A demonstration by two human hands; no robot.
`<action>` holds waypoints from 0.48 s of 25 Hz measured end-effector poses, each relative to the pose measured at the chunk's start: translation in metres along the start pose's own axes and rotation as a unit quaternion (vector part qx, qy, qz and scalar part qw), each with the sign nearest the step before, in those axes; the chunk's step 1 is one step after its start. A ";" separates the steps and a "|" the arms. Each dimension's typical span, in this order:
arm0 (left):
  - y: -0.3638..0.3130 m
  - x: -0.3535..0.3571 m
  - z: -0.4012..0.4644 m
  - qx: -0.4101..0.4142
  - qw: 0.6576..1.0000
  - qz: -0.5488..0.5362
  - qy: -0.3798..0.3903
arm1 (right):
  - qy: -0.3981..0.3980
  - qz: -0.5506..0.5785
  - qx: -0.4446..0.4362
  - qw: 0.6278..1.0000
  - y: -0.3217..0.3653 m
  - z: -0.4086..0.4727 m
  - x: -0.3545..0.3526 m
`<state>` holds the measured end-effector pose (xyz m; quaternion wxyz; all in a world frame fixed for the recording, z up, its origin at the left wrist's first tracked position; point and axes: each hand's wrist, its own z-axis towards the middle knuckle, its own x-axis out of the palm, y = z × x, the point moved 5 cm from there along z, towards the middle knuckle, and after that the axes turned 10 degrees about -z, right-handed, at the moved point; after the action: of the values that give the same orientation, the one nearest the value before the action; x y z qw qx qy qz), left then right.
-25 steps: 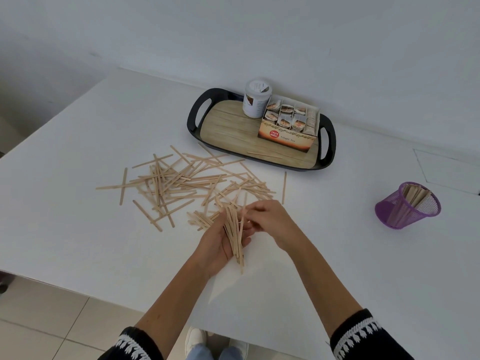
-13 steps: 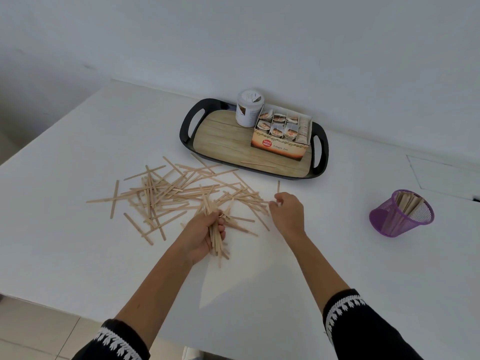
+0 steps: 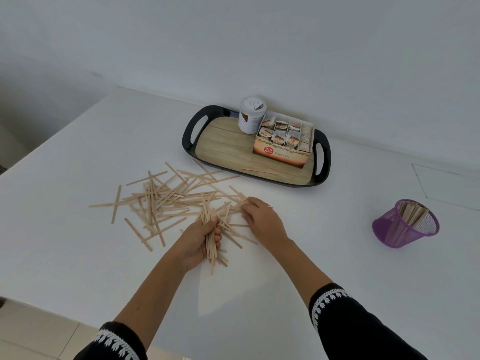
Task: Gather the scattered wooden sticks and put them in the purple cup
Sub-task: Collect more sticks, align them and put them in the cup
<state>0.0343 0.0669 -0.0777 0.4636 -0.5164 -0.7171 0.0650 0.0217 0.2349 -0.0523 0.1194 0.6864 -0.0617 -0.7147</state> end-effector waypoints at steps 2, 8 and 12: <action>0.000 0.001 0.000 0.004 1.000 0.005 0.002 | -0.017 -0.020 0.007 1.000 0.000 -0.008 -0.003; 0.001 0.001 -0.001 0.013 1.000 0.021 0.003 | 0.027 -0.105 0.057 0.992 -0.009 -0.023 -0.011; 0.001 0.001 0.000 0.014 1.000 0.028 0.002 | 0.032 -0.061 0.134 0.988 -0.021 -0.033 -0.021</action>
<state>0.0355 0.0685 -0.0775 0.4702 -0.5295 -0.7006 0.0874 0.0536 0.2633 -0.0390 -0.0161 0.7215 -0.1111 -0.6833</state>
